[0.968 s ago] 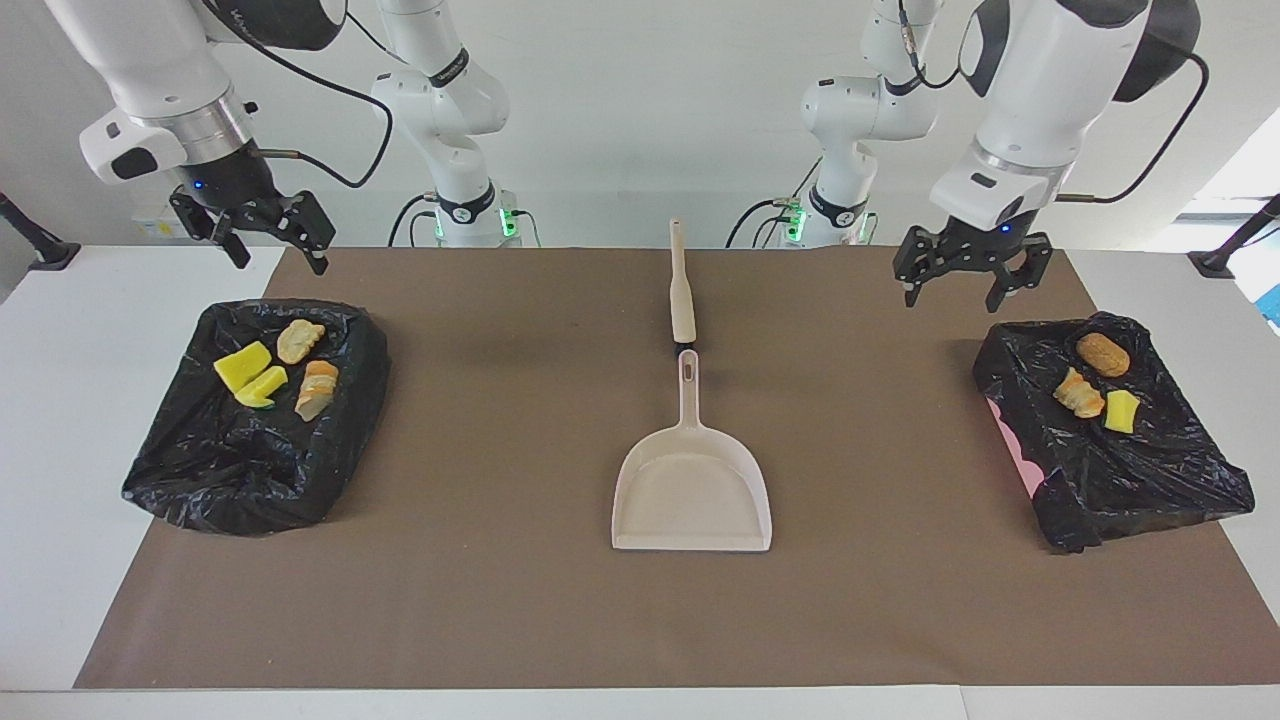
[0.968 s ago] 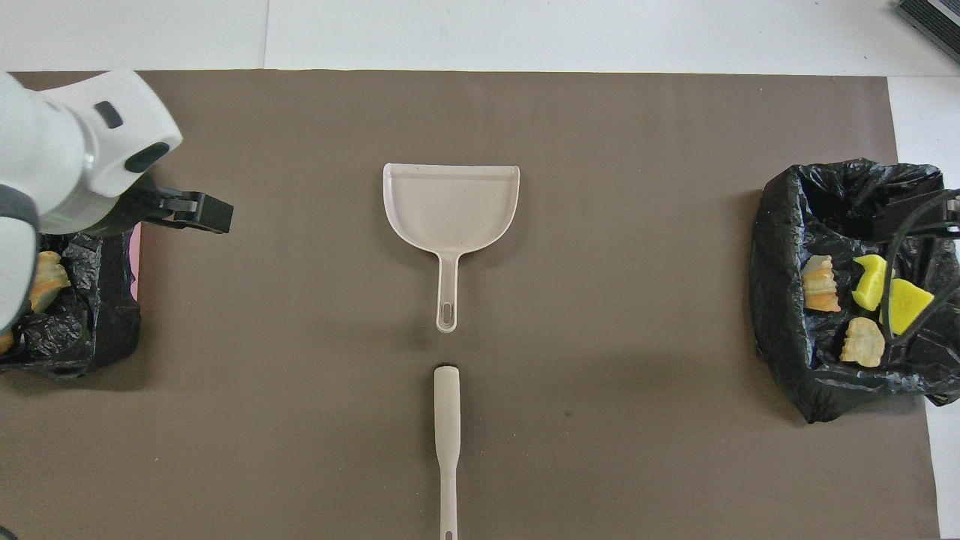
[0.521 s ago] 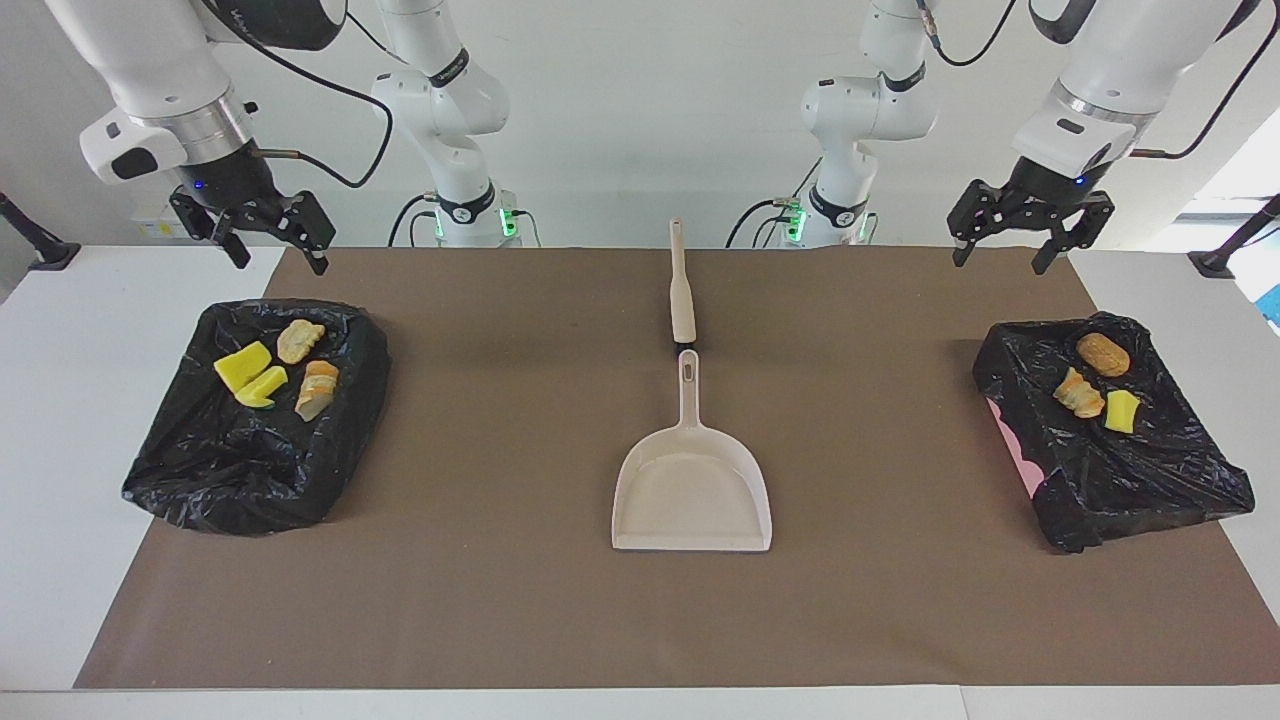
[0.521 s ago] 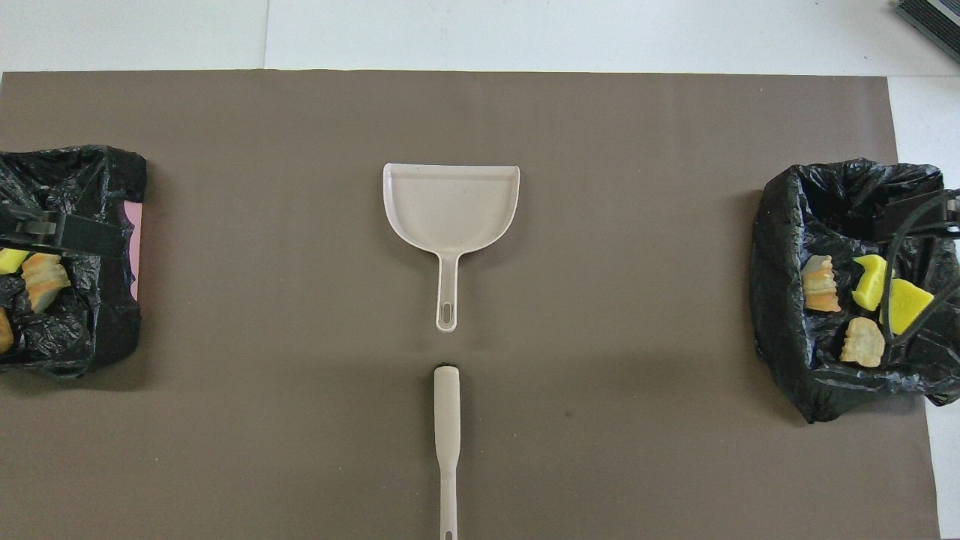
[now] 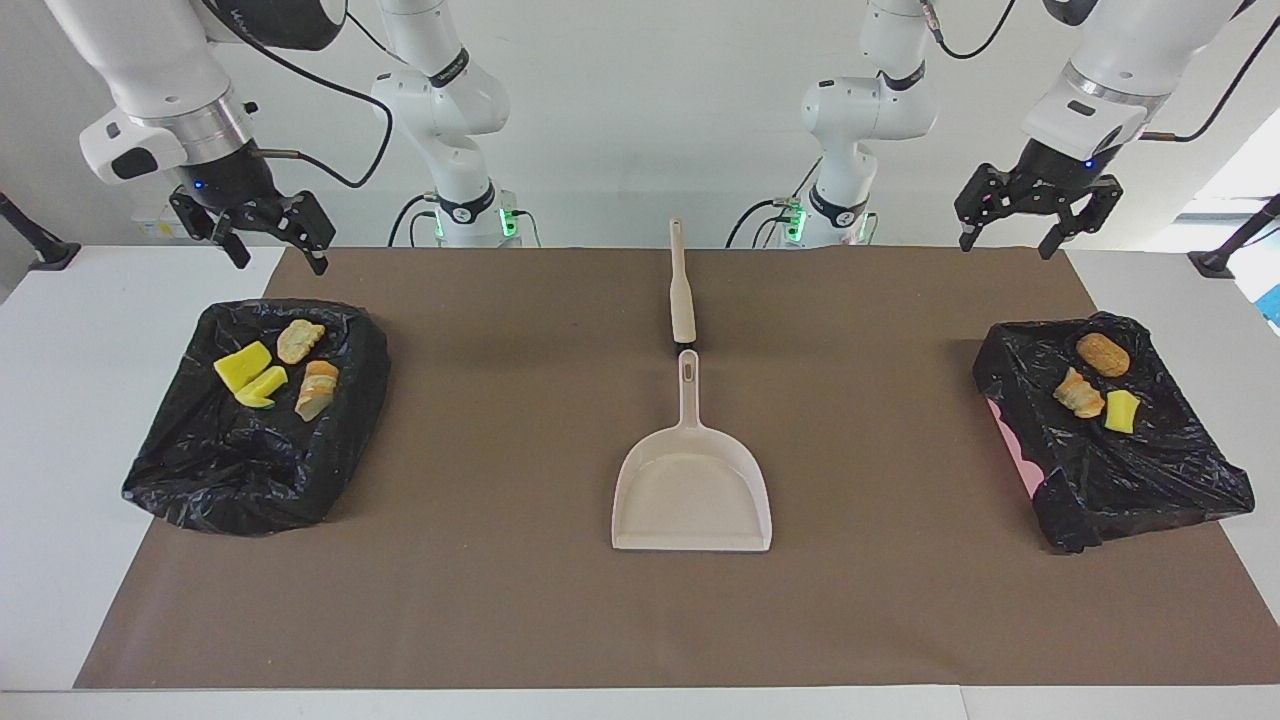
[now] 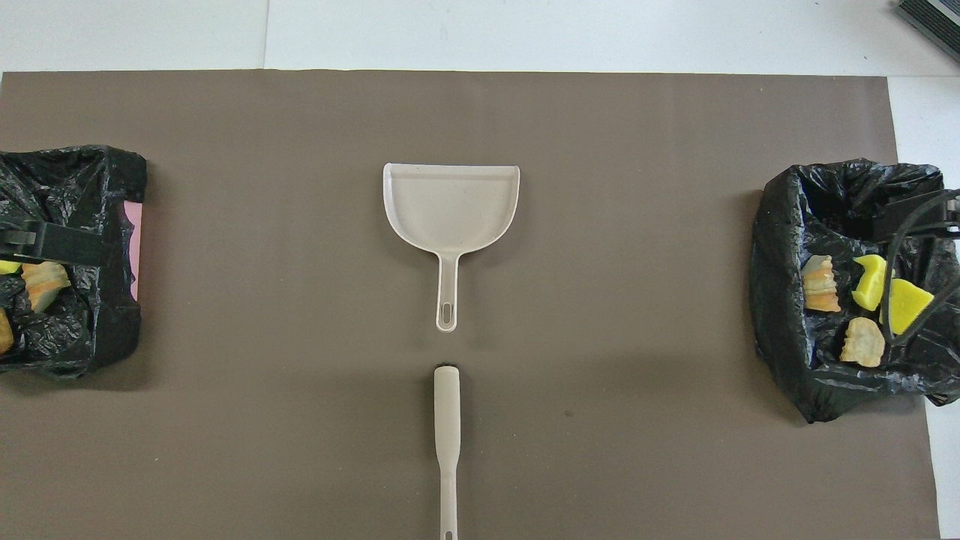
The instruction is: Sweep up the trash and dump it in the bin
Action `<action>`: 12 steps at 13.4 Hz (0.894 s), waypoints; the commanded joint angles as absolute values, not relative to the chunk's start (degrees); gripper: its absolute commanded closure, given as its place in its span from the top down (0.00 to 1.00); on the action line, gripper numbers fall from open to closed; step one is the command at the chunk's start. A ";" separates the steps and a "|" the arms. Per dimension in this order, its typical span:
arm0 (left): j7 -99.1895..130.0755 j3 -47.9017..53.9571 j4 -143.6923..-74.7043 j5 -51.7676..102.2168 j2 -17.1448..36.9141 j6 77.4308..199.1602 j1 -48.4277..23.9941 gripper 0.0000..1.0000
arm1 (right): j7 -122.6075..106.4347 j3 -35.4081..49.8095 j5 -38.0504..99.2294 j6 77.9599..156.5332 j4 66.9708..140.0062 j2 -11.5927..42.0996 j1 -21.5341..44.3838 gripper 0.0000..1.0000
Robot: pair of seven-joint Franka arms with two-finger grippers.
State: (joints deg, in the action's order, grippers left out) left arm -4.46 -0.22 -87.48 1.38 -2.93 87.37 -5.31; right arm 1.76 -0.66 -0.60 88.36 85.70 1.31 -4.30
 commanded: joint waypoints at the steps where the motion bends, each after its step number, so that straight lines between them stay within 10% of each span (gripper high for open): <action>1: -4.57 1.49 -88.15 1.93 -3.87 86.40 -3.52 1.00 | 1.05 -0.79 0.44 87.80 86.13 0.70 -4.57 1.00; 12: -4.66 1.49 -88.68 1.85 -4.13 86.22 -3.52 1.00 | 1.05 -0.79 0.44 87.80 86.13 0.70 -4.48 1.00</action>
